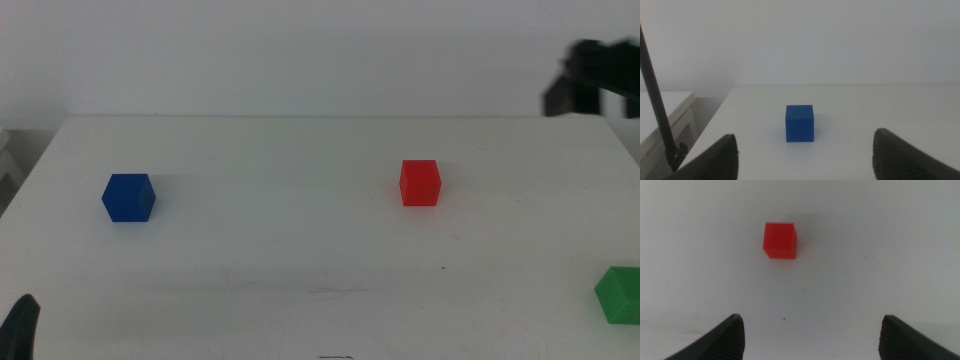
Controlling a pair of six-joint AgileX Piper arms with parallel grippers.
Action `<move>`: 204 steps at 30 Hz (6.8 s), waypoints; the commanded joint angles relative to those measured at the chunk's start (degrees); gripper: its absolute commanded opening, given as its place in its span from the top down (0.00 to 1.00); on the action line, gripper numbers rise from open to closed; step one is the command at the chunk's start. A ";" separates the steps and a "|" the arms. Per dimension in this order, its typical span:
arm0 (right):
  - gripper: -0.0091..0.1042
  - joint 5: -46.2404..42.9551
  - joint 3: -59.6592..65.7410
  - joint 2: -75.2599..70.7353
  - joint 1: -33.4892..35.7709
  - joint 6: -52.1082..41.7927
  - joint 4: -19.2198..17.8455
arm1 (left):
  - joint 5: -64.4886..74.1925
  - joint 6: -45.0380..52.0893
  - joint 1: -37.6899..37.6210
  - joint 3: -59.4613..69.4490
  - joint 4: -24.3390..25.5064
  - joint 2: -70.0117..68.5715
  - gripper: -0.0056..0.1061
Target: Stack red cubes first, then green, then blue cubes in a specific spot.
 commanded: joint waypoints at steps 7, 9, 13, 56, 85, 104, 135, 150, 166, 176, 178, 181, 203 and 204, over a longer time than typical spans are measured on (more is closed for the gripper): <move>0.19 7.46 -18.20 14.90 2.51 1.52 -1.77 | -4.43 -0.79 -0.02 -0.32 -0.43 -1.08 0.15; 0.19 7.54 -21.51 18.23 2.51 2.05 -1.67 | -4.43 -0.79 -0.02 -0.32 -0.43 -1.08 0.15; 0.19 7.61 -28.24 25.35 2.51 1.64 -1.67 | -4.43 -0.79 -0.02 -0.32 -0.43 -1.08 0.15; 0.20 8.69 -47.07 56.94 4.24 1.50 -0.85 | -4.43 -0.79 -0.02 -0.32 -0.43 -1.08 0.15; 0.93 6.12 -28.47 39.92 16.35 17.34 -4.90 | -4.43 -0.79 -0.02 -0.32 -0.43 -1.08 0.15; 0.93 1.45 -23.68 43.23 26.11 28.40 -6.31 | -4.43 -0.79 -0.02 -0.32 -0.43 -1.08 0.15; 0.43 1.95 -23.68 46.24 26.43 32.32 -5.86 | -4.43 -0.79 -0.02 -0.32 -0.43 -1.08 0.15; 0.11 10.16 -26.27 26.74 23.03 19.39 -8.63 | -4.43 -0.79 -0.02 -0.32 -0.43 -1.08 0.15; 0.11 8.92 4.73 -5.48 -9.16 -2.54 -5.27 | -4.43 -0.79 -0.02 -0.32 -0.43 -1.08 0.15; 0.11 8.69 11.44 -6.54 -15.31 -4.98 -1.37 | -4.43 -0.79 -0.02 -0.32 -0.43 -1.08 0.15; 0.11 8.69 11.44 -6.20 -15.31 -5.59 -1.62 | -4.43 -0.79 -0.02 -0.32 -0.43 -1.08 0.15; 0.11 8.69 11.44 -5.59 -15.36 -5.82 -1.51 | -4.43 -0.79 -0.02 -0.32 -0.43 -1.08 0.15; 0.11 5.59 11.44 1.72 -19.86 -14.67 2.79 | -4.43 -0.79 -0.02 -0.32 -0.43 -1.08 0.15; 0.11 5.49 11.44 2.50 -19.94 -14.67 2.72 | -4.43 -0.79 -0.02 -0.32 -0.43 -1.08 0.15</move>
